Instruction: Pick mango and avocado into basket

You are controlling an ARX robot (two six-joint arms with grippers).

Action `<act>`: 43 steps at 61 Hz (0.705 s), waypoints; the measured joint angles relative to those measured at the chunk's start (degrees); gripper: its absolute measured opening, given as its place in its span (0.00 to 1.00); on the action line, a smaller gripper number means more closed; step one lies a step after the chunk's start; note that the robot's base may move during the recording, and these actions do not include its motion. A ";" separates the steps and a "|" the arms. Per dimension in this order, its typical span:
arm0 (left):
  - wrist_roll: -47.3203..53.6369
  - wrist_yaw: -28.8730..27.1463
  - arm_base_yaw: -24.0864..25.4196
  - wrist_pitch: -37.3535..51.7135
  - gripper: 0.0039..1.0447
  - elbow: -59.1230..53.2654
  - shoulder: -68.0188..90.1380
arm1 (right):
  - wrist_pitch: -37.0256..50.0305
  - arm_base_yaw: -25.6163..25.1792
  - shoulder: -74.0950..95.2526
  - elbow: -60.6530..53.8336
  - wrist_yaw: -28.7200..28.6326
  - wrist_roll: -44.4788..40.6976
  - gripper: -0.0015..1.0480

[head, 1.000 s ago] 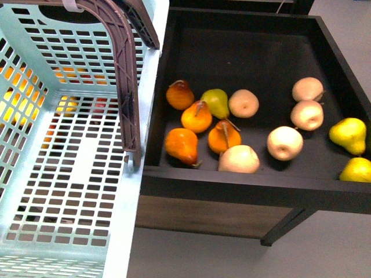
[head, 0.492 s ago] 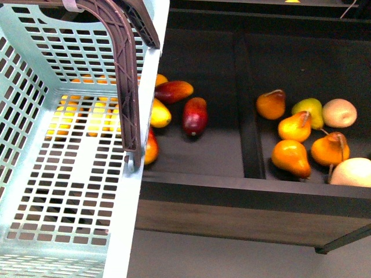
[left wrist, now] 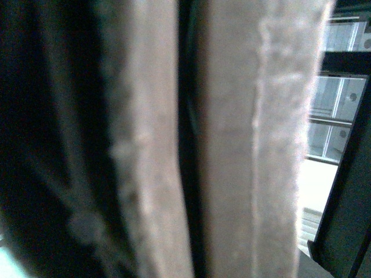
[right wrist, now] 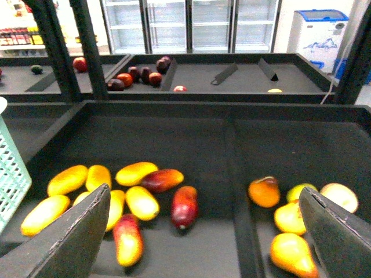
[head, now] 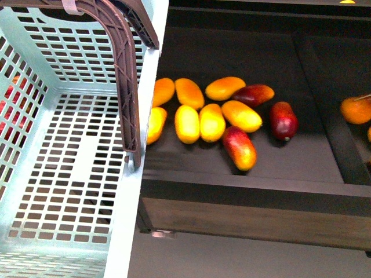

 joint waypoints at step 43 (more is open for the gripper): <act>0.04 -0.04 0.02 0.00 0.26 0.00 0.00 | 0.02 -0.04 -0.04 0.00 0.02 0.00 0.92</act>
